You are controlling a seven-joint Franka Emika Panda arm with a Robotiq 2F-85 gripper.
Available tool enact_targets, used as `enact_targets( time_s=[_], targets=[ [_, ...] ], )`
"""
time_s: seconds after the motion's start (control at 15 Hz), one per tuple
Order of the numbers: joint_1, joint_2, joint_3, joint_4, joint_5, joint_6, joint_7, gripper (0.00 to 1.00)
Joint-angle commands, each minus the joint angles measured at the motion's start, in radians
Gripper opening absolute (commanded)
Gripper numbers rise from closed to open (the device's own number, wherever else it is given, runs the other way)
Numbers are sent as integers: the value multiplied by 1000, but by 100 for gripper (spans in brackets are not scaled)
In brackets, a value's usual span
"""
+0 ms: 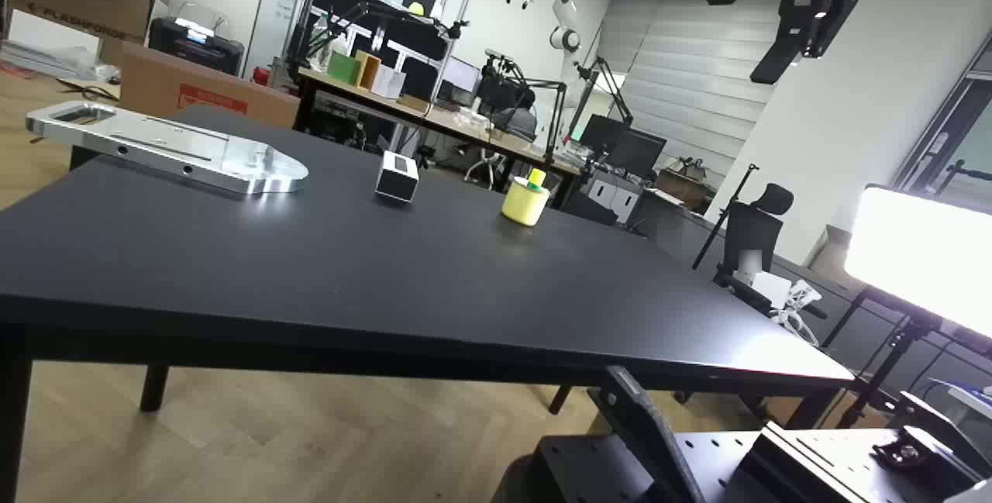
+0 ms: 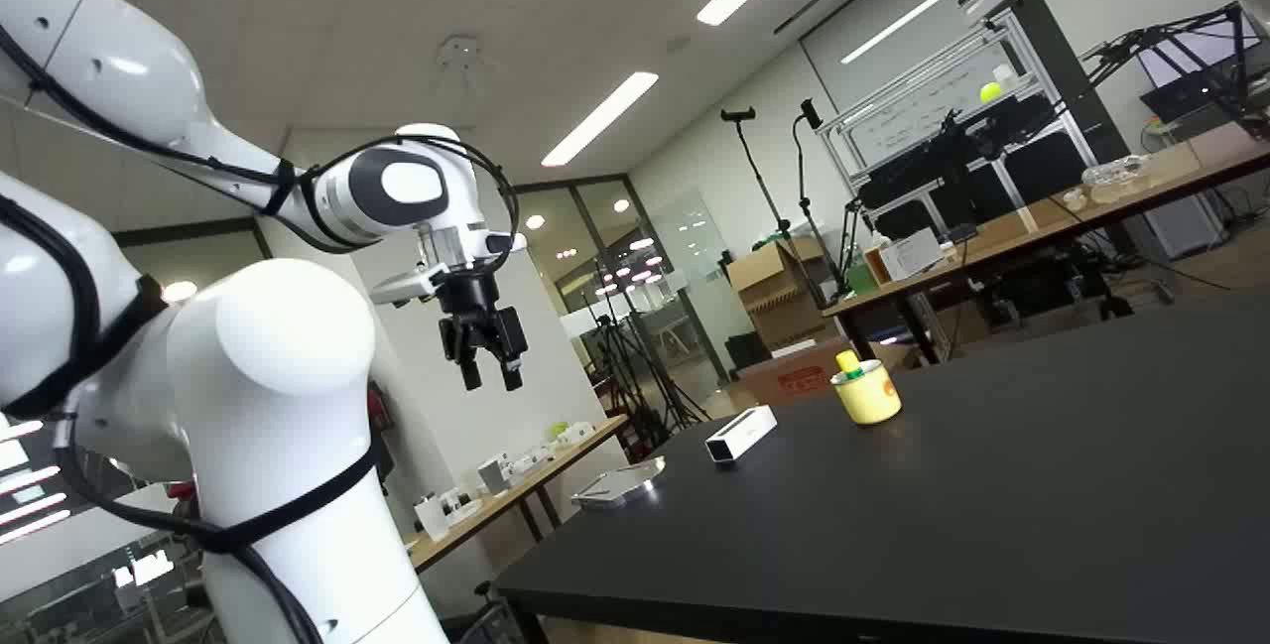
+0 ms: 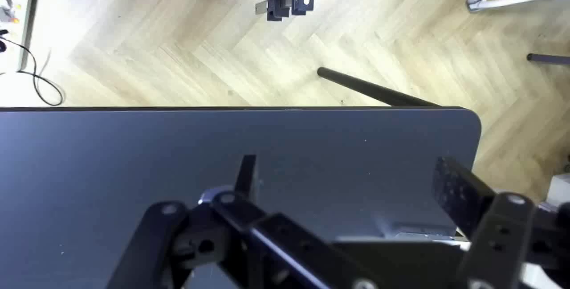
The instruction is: Take the stick of glue out of the mug and place it on the right side of the table
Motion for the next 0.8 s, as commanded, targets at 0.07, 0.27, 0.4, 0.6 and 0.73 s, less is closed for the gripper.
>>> enact_targets(
  time_s=[0.07,0.27,0.4,0.6,0.73],
  targets=[
    [-9,2,8,8,5,-6,-5,100],
    [-10,4,8,10,5,-6,-6,100],
    [-10,4,7,10,5,-6,-7,100],
    [-28,3,15,17,-32,2,-14,100],
    [-73,13,21,40,-126,7,-26,100]
  ],
)
